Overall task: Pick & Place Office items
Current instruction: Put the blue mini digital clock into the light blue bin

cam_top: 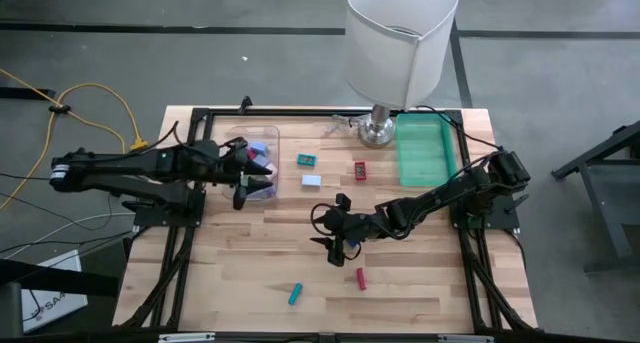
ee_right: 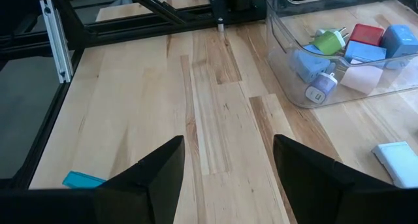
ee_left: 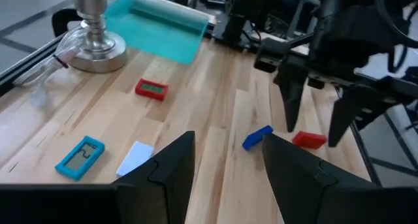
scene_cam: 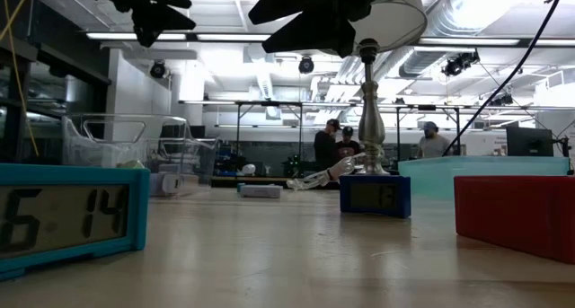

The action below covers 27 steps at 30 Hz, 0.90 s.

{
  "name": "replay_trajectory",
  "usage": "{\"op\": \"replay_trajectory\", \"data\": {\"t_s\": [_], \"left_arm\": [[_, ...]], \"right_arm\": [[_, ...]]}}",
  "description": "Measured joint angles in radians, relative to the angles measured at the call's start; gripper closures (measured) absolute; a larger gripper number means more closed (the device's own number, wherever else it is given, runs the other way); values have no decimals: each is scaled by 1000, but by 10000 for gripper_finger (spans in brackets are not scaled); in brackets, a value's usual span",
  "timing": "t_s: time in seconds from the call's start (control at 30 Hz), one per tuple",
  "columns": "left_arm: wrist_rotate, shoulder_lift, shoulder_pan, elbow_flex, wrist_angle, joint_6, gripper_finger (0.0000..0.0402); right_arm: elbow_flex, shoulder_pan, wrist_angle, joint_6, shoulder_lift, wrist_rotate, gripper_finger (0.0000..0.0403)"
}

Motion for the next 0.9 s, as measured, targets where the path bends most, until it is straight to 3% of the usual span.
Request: {"op": "replay_trajectory", "data": {"t_s": [0.5, 0.73, 0.9], "left_arm": [[3, -58, -44, 0, -121, 8, 229], [1, -142, -155, -13, -168, -13, 229], [-55, -184, -252, -39, -170, -17, 229]], "right_arm": [[0, 0, -4, 23, 0, 2, 182], [0, -1, -3, 23, 0, -2, 182], [0, -1, -2, 23, 0, -2, 182]]}}
